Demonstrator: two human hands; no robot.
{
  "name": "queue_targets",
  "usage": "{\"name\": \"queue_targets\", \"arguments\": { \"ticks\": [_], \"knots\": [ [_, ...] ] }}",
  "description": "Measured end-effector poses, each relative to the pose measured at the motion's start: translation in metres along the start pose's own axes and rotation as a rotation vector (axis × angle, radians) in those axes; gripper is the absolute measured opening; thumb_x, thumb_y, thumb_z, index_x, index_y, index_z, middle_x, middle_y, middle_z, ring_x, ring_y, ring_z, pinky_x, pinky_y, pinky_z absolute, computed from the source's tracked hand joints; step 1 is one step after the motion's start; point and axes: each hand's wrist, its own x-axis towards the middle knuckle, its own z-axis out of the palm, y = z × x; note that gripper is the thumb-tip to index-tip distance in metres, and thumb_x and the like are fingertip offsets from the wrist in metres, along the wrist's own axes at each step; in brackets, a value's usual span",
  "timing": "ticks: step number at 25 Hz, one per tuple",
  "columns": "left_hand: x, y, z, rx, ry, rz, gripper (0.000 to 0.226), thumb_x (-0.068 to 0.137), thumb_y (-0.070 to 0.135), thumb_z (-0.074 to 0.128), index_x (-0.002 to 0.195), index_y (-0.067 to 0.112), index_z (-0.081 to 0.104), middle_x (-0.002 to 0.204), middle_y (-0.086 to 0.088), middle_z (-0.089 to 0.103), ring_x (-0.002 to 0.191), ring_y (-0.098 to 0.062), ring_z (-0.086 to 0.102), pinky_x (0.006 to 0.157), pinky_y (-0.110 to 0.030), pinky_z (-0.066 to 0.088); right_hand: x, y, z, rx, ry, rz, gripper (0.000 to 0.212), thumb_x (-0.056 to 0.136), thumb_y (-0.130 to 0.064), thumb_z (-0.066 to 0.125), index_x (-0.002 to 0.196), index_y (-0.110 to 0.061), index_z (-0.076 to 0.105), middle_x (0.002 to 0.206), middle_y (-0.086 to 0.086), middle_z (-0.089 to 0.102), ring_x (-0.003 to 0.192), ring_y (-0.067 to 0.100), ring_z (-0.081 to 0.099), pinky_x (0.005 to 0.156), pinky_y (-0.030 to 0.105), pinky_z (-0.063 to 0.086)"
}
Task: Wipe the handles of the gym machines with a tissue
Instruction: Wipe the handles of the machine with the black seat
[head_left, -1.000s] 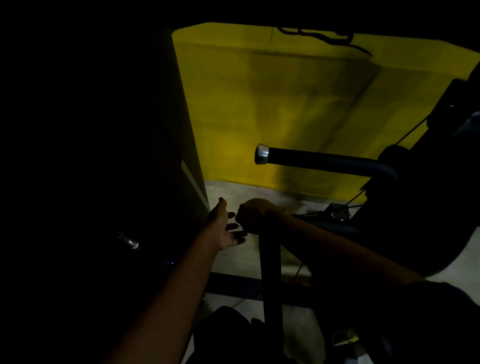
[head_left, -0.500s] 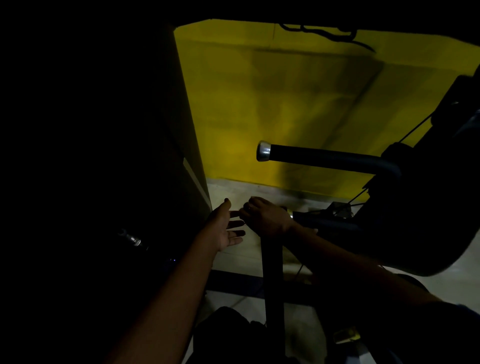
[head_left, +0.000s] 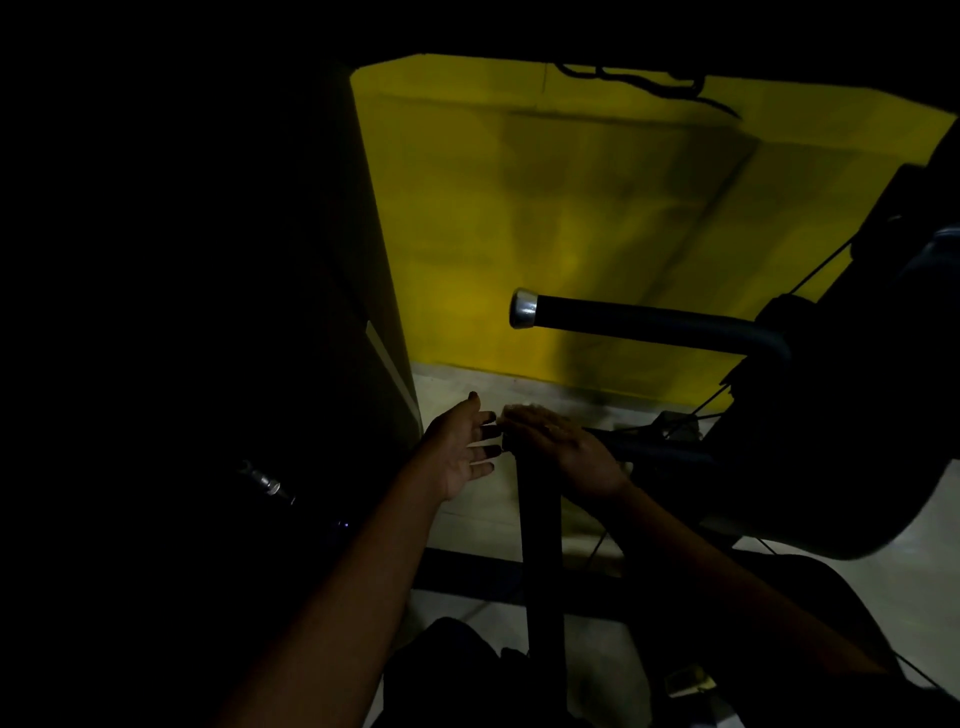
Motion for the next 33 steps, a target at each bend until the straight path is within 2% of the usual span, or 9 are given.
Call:
{"name": "queue_targets", "arguments": {
  "ticks": [3, 6, 9, 13, 17, 21, 23, 28, 33],
  "knots": [
    [-0.003, 0.003, 0.003, 0.088, -0.029, 0.048, 0.058, 0.101, 0.049, 0.033, 0.139, 0.008, 0.048, 0.140, -0.010, 0.050, 0.124, -0.032, 0.050, 0.103, -0.043, 0.037, -0.003, -0.006, -0.011, -0.015, 0.111, 0.220, 0.042, 0.086, -0.013, 0.064, 0.127, -0.008, 0.059, 0.123, 0.013, 0.065, 0.107, 0.030, 0.065, 0.084, 0.037, 0.054],
    [-0.001, 0.004, 0.008, 0.237, 0.022, 0.103, 0.056, 0.100, 0.051, 0.035, 0.133, 0.010, 0.054, 0.133, -0.009, 0.057, 0.104, -0.024, 0.058, 0.095, -0.040, 0.041, 0.035, -0.017, -0.014, 0.031, -0.060, 0.658, 0.027, 0.094, -0.026, 0.059, 0.117, -0.013, 0.064, 0.104, 0.009, 0.071, 0.088, 0.026, 0.069, 0.068, 0.029, 0.051],
    [0.004, 0.007, 0.013, 0.340, 0.107, 0.137, 0.054, 0.099, 0.053, 0.038, 0.126, 0.012, 0.058, 0.125, -0.008, 0.060, 0.108, -0.027, 0.059, 0.087, -0.037, 0.045, 0.035, -0.022, 0.000, 0.052, -0.012, 0.367, 0.040, 0.087, -0.016, 0.064, 0.125, -0.006, 0.060, 0.116, 0.018, 0.067, 0.103, 0.034, 0.065, 0.084, 0.037, 0.052],
    [0.004, 0.010, 0.019, 0.496, 0.133, 0.175, 0.047, 0.099, 0.047, 0.044, 0.133, 0.016, 0.055, 0.121, -0.008, 0.058, 0.109, -0.028, 0.058, 0.083, -0.035, 0.048, -0.029, 0.004, 0.004, -0.045, 0.100, -0.039, 0.048, 0.091, -0.002, 0.042, 0.139, -0.004, 0.045, 0.145, 0.015, 0.044, 0.137, 0.027, 0.038, 0.117, 0.038, 0.025],
    [0.000, 0.007, 0.020, 0.745, 0.105, 0.399, 0.036, 0.094, 0.026, 0.061, 0.131, 0.022, 0.061, 0.127, -0.007, 0.062, 0.106, -0.019, 0.062, 0.087, -0.033, 0.053, -0.037, -0.005, -0.003, -0.067, 0.219, 0.270, 0.041, 0.089, -0.007, 0.047, 0.128, -0.005, 0.060, 0.131, 0.012, 0.060, 0.120, 0.027, 0.057, 0.102, 0.040, 0.046],
    [0.007, 0.007, 0.021, 0.909, 0.128, 0.473, 0.041, 0.087, 0.012, 0.069, 0.128, 0.020, 0.063, 0.126, -0.007, 0.064, 0.113, -0.024, 0.061, 0.092, -0.033, 0.051, 0.028, -0.025, -0.014, 0.047, 0.021, 0.772, 0.027, 0.091, -0.023, 0.058, 0.114, -0.009, 0.061, 0.098, 0.009, 0.070, 0.088, 0.027, 0.067, 0.075, 0.032, 0.048],
    [0.011, 0.010, 0.020, 1.006, 0.136, 0.490, 0.043, 0.086, 0.012, 0.071, 0.127, 0.019, 0.063, 0.129, -0.006, 0.063, 0.116, -0.024, 0.059, 0.097, -0.033, 0.049, 0.026, -0.024, -0.012, 0.037, 0.064, 0.635, 0.033, 0.088, -0.022, 0.060, 0.116, -0.006, 0.060, 0.103, 0.011, 0.069, 0.093, 0.028, 0.066, 0.078, 0.034, 0.047],
    [0.018, 0.013, 0.025, 1.287, 0.094, 0.536, 0.049, 0.092, 0.013, 0.062, 0.139, 0.021, 0.051, 0.143, -0.007, 0.050, 0.130, -0.025, 0.047, 0.103, -0.029, 0.038, -0.061, -0.006, -0.005, -0.020, 0.210, 0.129, 0.053, 0.083, 0.007, 0.035, 0.132, 0.003, 0.053, 0.141, 0.017, 0.048, 0.135, 0.025, 0.042, 0.115, 0.037, 0.028],
    [0.021, 0.012, 0.048, 1.669, -0.113, 0.502, 0.068, 0.095, 0.022, 0.058, 0.153, 0.022, 0.023, 0.157, -0.010, 0.028, 0.144, -0.028, 0.027, 0.118, -0.041, 0.018, -0.046, -0.014, -0.004, -0.138, 0.225, 0.459, 0.048, 0.077, -0.003, 0.037, 0.115, 0.000, 0.066, 0.116, 0.013, 0.068, 0.109, 0.024, 0.064, 0.109, 0.033, 0.035]
  ]
}}
